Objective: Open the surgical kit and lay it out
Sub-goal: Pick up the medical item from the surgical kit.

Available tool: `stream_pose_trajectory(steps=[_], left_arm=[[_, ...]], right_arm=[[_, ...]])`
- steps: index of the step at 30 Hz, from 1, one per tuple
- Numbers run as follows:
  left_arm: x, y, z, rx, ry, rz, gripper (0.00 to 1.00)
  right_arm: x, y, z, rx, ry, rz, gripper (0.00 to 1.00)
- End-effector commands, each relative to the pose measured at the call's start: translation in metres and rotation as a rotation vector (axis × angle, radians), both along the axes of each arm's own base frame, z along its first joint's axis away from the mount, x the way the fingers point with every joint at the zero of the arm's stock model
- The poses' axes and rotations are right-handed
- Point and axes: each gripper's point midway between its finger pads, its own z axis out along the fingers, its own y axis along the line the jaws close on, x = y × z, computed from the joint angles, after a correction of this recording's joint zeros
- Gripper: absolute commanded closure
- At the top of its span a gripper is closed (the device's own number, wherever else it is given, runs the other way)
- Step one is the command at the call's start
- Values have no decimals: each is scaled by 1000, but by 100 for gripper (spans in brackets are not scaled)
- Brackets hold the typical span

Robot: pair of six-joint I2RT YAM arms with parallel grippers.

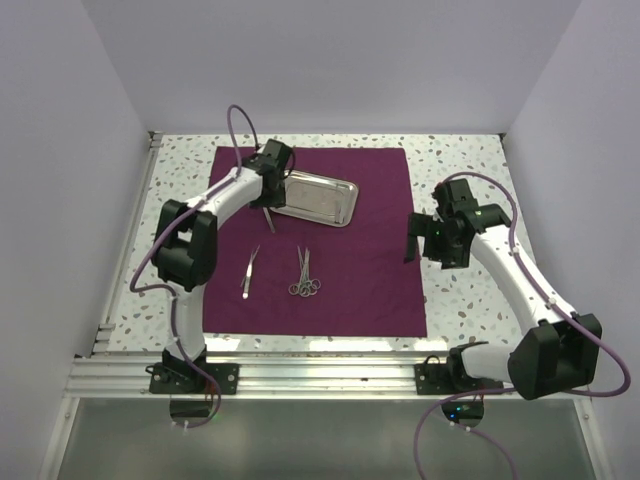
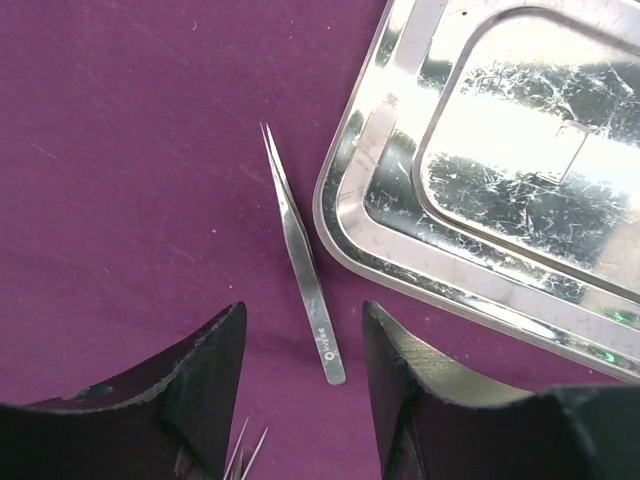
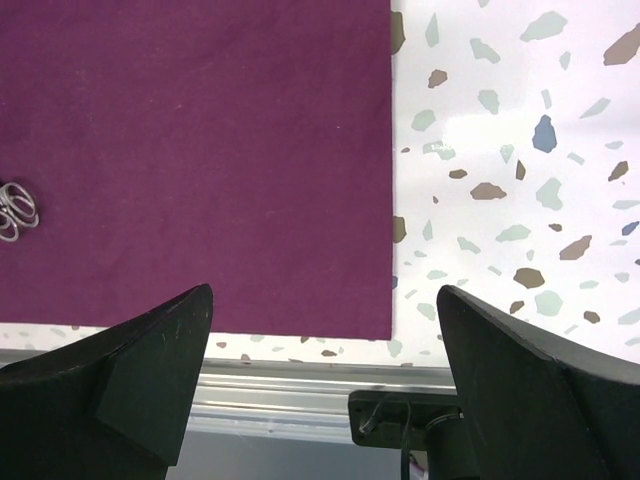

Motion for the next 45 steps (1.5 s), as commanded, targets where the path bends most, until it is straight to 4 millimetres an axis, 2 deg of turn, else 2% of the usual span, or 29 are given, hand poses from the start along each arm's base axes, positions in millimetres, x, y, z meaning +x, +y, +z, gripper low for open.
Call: stream_pose_trajectory(steps=[1, 9, 19, 25, 29, 31, 32, 34, 35, 36, 38, 41, 44, 45], left_arm=[[1, 4, 1, 22, -16, 14, 47], [-19, 7, -23, 12, 30, 10, 51], [-8, 0, -49, 10, 52, -10, 53], [3, -7, -35, -28, 10, -9, 54], [5, -4, -40, -10, 27, -2, 56], [3, -2, -48, -8, 47, 3, 62], [2, -1, -50, -16, 54, 8, 73], [0, -1, -53, -21, 58, 8, 88], [0, 0, -54, -20, 59, 8, 100], [-1, 1, -54, -18, 60, 8, 100], [1, 2, -48, -10, 52, 8, 100], [5, 5, -25, 6, 16, 7, 100], [3, 12, 6, 24, -17, 14, 100], [2, 13, 25, 15, -48, 15, 100]], right_arm=[[0, -9, 4, -31, -12, -9, 2], [8, -13, 4, -36, -8, -18, 2], [12, -11, 2, -29, 4, -19, 2], [10, -13, 2, -38, 7, -24, 2], [10, -14, 2, -39, 9, -27, 2], [11, -14, 2, -39, 9, -27, 2], [11, -14, 2, -40, 10, -28, 2], [12, -14, 2, -38, 9, -30, 2], [11, -14, 2, -37, 11, -27, 2], [11, -14, 1, -37, 12, -27, 1], [11, -14, 1, -37, 12, -26, 2], [10, -12, 0, -31, 20, -21, 2], [14, -12, 0, -31, 20, -23, 2], [15, -12, -3, -33, 30, -22, 2]])
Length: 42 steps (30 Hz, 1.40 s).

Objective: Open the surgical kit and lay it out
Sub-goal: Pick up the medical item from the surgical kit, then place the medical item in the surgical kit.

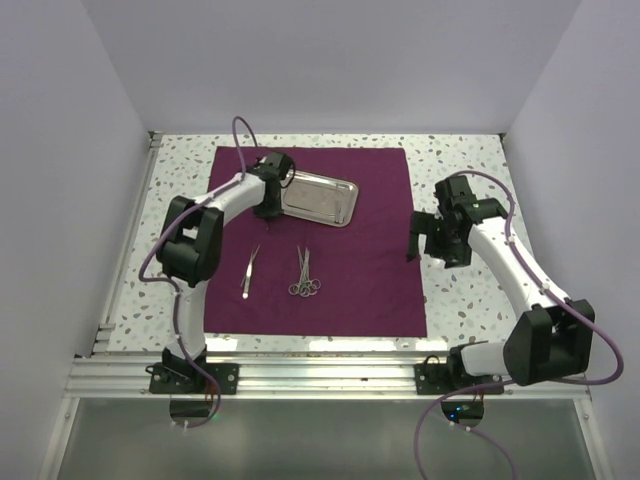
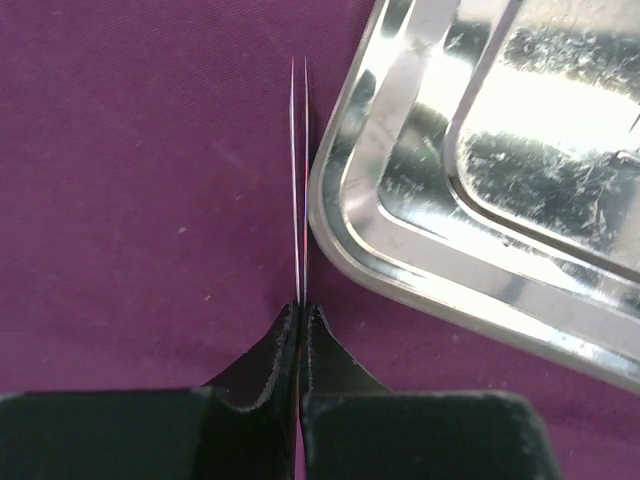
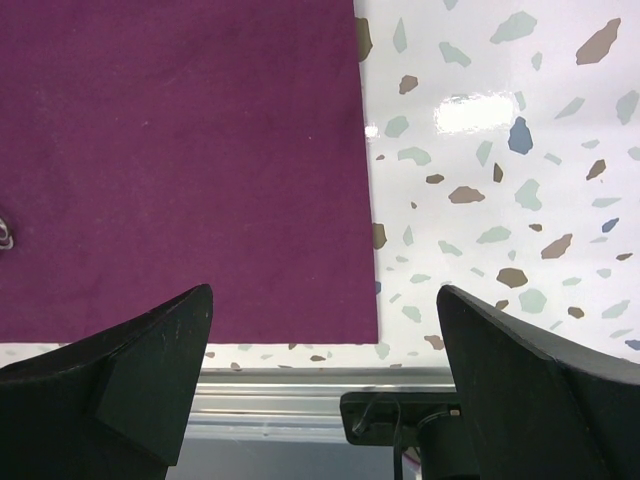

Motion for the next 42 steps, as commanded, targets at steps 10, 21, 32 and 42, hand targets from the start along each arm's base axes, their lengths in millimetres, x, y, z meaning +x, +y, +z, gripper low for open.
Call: stream_pose_trajectory(steps=[10, 21, 32, 42], left_arm=[[-85, 20, 113, -39, -155, -43, 100], [-168, 39, 80, -116, -120, -37, 97], [-168, 32, 65, -155, -135, -60, 4], [-166, 22, 117, -218, -191, -105, 1]], right_arm=[[58, 22, 15, 77, -27, 12, 2], [133, 61, 39, 183, -112, -9, 2], [204, 141, 40, 149, -149, 83, 2], [249, 195, -17, 143, -131, 98, 4]])
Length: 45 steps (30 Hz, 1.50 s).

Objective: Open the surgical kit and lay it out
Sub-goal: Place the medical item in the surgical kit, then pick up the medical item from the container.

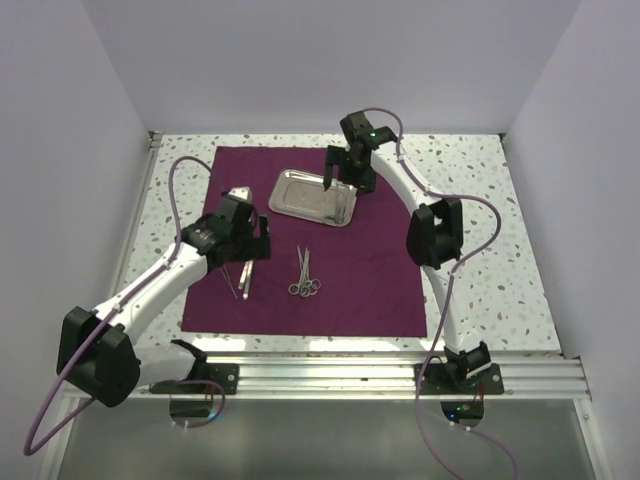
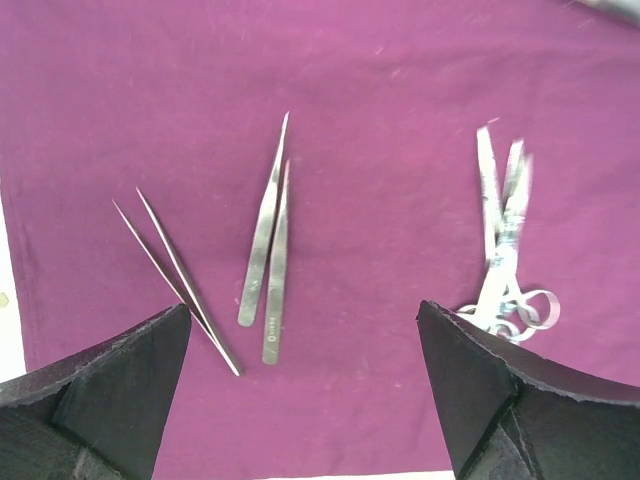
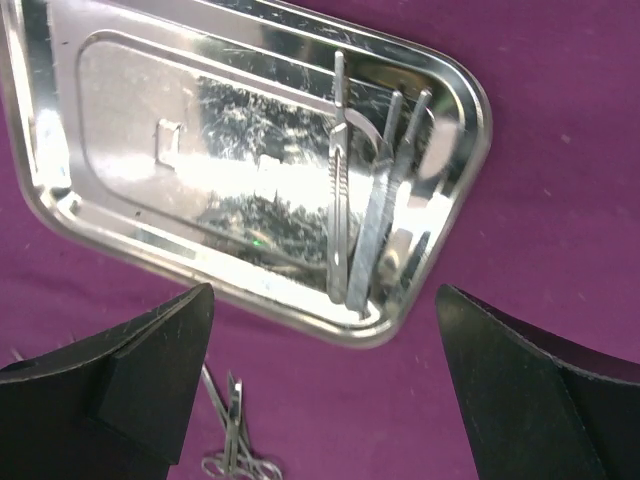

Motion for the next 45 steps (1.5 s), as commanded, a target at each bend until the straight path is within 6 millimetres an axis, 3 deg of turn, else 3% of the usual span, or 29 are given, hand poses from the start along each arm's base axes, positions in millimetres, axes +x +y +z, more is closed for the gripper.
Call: stream_pose_trajectory(steps=[1, 6, 17, 22, 24, 29, 31, 32, 36, 45], left_arm=[[-2, -2, 36, -39, -54, -18, 0], [-14, 8, 58, -35, -83, -13, 1], [-40, 30, 64, -1, -69, 36, 0], [-47, 36, 63, 16, -60, 51, 1], [-47, 37, 64, 20, -64, 49, 1], [-45, 38, 65, 33, -60, 43, 1], [-44, 38, 64, 35, -60, 39, 1], [-44, 37, 64, 36, -59, 39, 1], [-41, 35, 61, 37, -54, 28, 1], [-37, 29, 57, 24, -47, 6, 1]], right_arm=[[9, 5, 8, 5, -25, -44, 4], [18, 9, -17, 9, -21, -72, 7], [11, 15, -65, -155, 2, -34, 17], [-2, 17, -83, -264, 15, 1, 39], [-9, 13, -93, -300, 39, 2, 50], [-30, -1, -119, -372, 117, 5, 67], [-35, -4, -125, -385, 134, 9, 82], [-36, -5, -126, -392, 139, 8, 97], [-33, -6, -119, -397, 123, 9, 100], [-10, 10, -38, -281, -40, -9, 100]])
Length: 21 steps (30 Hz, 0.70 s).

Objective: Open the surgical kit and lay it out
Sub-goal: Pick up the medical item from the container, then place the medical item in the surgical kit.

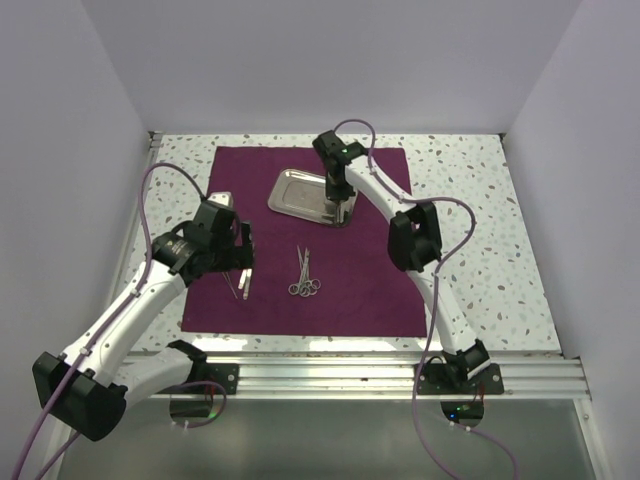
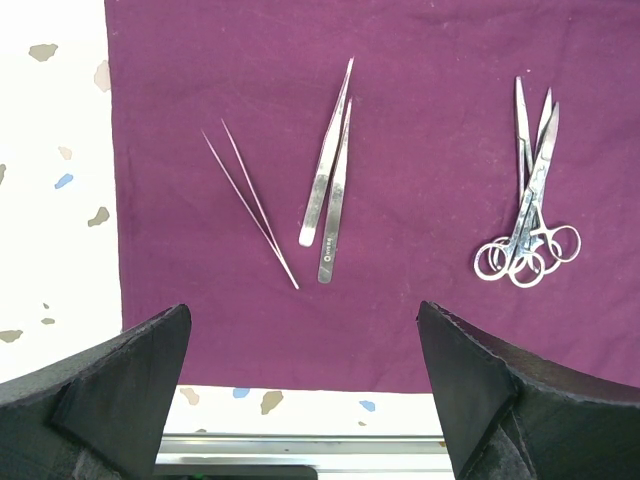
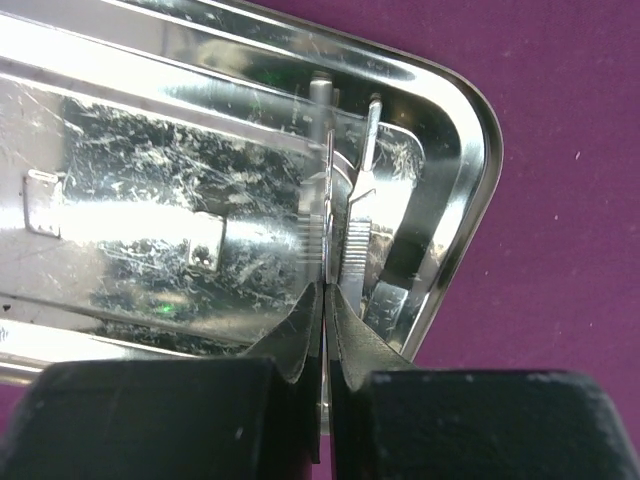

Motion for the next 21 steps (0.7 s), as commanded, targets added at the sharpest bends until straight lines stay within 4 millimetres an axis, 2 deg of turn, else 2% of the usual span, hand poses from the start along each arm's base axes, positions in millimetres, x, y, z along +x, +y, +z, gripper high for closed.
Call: stream_pose_trajectory(steps=[1, 2, 5, 6, 10, 12, 18, 20, 21], left_arm=[[8, -5, 11, -20, -40, -20, 1], [8, -5, 11, -22, -42, -21, 1], [10, -6, 12, -27, -43, -23, 1], [10, -7, 12, -30, -45, -23, 1], [11, -9, 12, -41, -46, -21, 1], [11, -9, 12, -46, -48, -18, 2], [11, -9, 16, -51, -55, -10, 2], [11, -8, 18, -48, -60, -7, 2], [11, -8, 19, -48, -63, -6, 1]], right_arm=[[-10, -2, 30, 18, 3, 13, 100], [-8, 0, 45, 37, -29, 15, 100], [-4, 1, 68, 66, -77, 11, 100], [-4, 2, 84, 86, -106, 12, 100], [-4, 5, 112, 128, -164, 21, 100], [-6, 4, 116, 135, -168, 25, 100], [-18, 0, 108, 132, -129, 32, 100], [-23, -1, 121, 149, -144, 35, 100], [-33, -5, 111, 138, -110, 37, 100]])
